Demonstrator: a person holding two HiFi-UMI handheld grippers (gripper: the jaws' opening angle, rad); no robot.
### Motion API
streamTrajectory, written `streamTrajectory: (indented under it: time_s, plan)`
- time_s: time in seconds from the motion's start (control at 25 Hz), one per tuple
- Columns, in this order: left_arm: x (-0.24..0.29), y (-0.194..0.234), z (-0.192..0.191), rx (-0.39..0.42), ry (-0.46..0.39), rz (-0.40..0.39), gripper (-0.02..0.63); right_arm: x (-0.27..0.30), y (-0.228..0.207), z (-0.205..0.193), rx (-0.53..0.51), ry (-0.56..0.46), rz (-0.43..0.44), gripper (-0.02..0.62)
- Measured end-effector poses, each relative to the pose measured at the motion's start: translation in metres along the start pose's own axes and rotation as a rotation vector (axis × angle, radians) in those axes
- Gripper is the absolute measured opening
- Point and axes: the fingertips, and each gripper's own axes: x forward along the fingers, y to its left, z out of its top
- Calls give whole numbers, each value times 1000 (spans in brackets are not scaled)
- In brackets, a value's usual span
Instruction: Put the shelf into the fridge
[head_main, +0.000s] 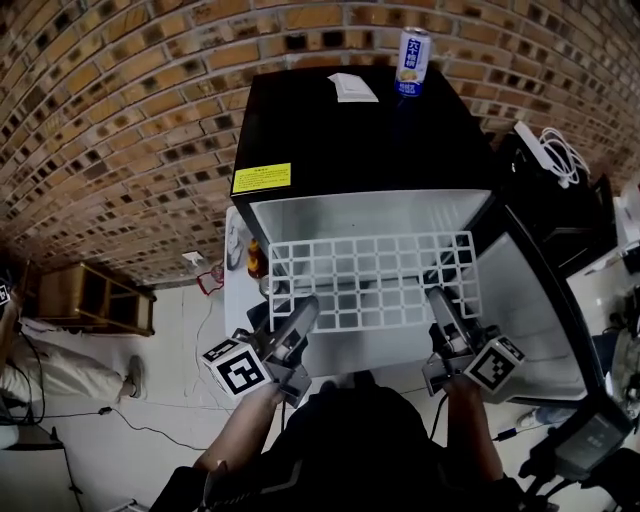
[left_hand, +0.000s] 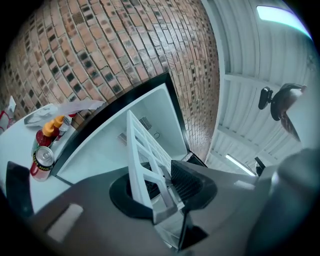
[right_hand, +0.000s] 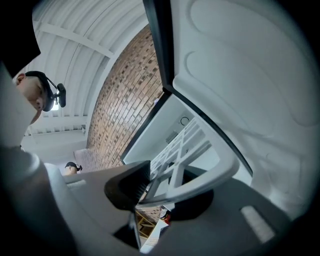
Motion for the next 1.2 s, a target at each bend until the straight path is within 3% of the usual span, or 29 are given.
streamTrajectory:
  time_s: [1.2]
  plan:
    - [23, 23, 10, -13, 19, 75, 100, 32, -27, 4, 70, 42, 15, 123]
